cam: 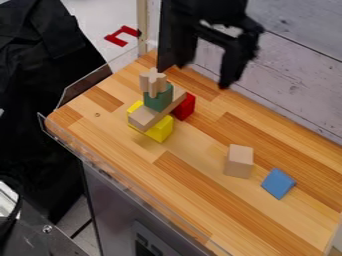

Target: Put the plus-shaped block on top of the green block

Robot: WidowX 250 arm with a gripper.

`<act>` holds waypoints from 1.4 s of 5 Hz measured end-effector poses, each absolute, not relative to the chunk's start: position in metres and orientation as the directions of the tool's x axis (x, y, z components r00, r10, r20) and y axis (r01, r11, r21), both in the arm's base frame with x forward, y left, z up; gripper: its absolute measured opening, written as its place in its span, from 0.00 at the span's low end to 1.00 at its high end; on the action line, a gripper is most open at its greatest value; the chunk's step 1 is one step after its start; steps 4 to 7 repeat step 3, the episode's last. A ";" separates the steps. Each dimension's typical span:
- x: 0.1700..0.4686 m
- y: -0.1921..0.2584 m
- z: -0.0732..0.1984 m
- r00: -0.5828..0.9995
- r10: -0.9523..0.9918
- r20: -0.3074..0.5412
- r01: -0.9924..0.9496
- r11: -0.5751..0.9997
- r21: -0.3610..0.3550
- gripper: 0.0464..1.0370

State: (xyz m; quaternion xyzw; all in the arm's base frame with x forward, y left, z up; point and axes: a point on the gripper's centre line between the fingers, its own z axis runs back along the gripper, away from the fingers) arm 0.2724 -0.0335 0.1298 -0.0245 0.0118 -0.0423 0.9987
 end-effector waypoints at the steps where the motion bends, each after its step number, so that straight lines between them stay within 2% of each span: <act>1: 0.278 -0.048 0.109 0.994 -0.082 -0.073 0.078 0.995 -0.060 0.96; 3: 0.291 -0.055 0.097 0.995 -0.034 -0.096 0.032 0.999 -0.023 0.96; 7: 0.291 -0.055 0.097 0.995 -0.034 -0.096 0.032 0.999 -0.023 0.96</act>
